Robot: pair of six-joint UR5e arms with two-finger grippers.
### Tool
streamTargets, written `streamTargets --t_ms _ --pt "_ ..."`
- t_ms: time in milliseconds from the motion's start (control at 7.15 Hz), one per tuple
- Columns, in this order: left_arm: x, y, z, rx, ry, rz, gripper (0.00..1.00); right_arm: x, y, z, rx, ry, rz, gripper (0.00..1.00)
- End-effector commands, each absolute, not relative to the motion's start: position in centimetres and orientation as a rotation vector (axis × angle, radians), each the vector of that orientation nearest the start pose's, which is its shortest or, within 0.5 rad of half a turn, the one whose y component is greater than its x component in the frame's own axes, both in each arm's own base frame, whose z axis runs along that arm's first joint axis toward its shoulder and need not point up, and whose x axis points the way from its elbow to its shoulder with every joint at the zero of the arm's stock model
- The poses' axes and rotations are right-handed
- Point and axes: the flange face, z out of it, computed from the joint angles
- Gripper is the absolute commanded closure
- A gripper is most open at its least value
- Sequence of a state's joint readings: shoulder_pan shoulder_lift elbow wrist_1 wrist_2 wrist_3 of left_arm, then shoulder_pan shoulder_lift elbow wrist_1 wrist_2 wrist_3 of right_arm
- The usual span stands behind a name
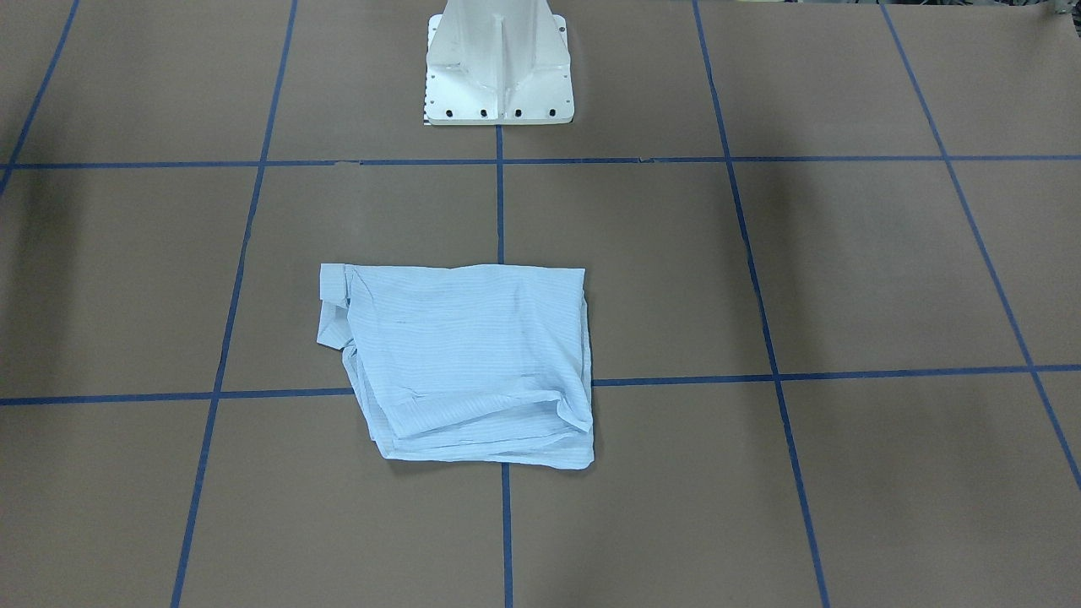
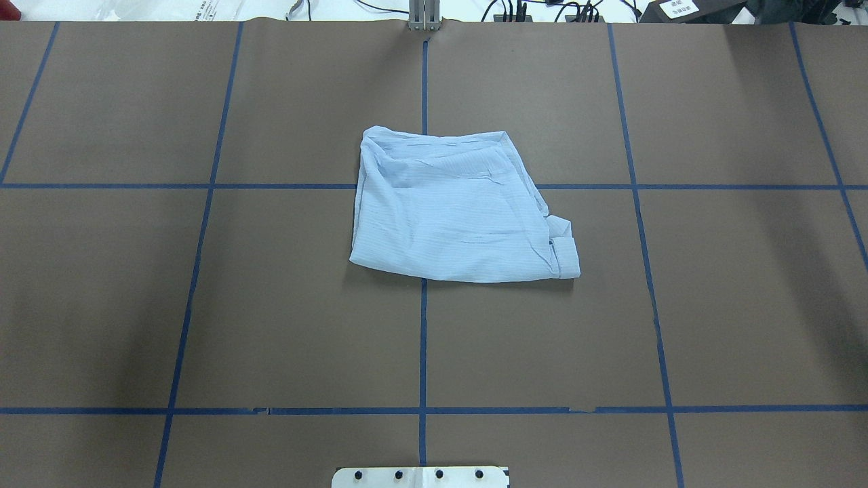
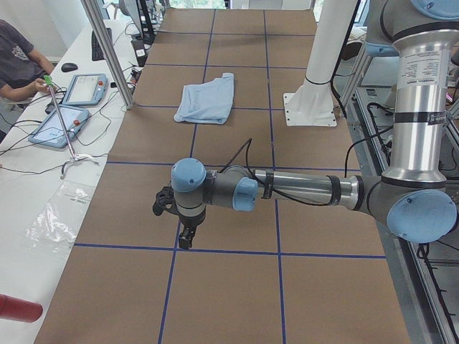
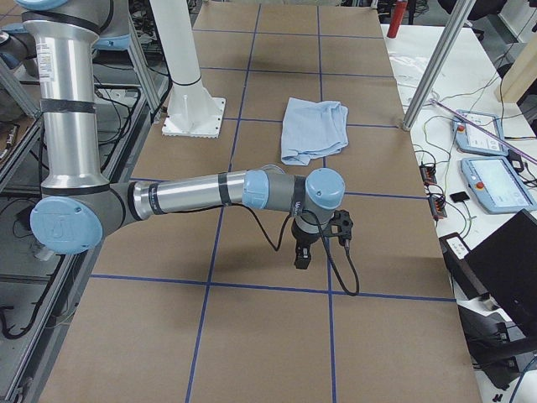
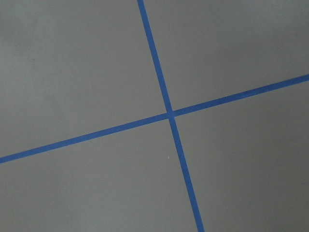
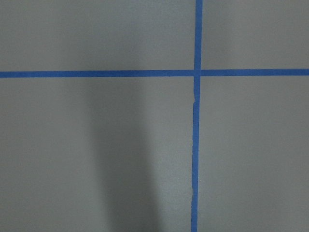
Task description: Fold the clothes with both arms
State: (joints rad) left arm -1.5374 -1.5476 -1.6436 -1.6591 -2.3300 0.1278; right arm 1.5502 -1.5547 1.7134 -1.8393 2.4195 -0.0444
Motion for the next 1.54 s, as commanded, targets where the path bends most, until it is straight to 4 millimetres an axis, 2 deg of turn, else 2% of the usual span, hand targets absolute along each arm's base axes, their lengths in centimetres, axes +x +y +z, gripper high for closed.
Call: streamTargets --t_ms 0,280,699,1398 --pt "-4.8 -49.1 63.6 0.151 0.779 0.197 0.01 6.1 -48.0 62.5 -0.128 -0.921 0.048 0.00" --pt "-4.8 -49.1 63.7 0.151 0.778 0.197 0.01 6.5 -47.2 63.5 -0.071 -0.870 0.017 0.00" --pt "-4.8 -49.1 63.6 0.152 0.776 0.198 0.01 6.9 -47.8 63.0 -0.068 -0.799 0.060 0.00" --pt "-4.8 -49.1 63.8 0.147 0.773 0.196 0.01 7.1 -48.1 63.4 -0.024 -0.774 0.129 0.00"
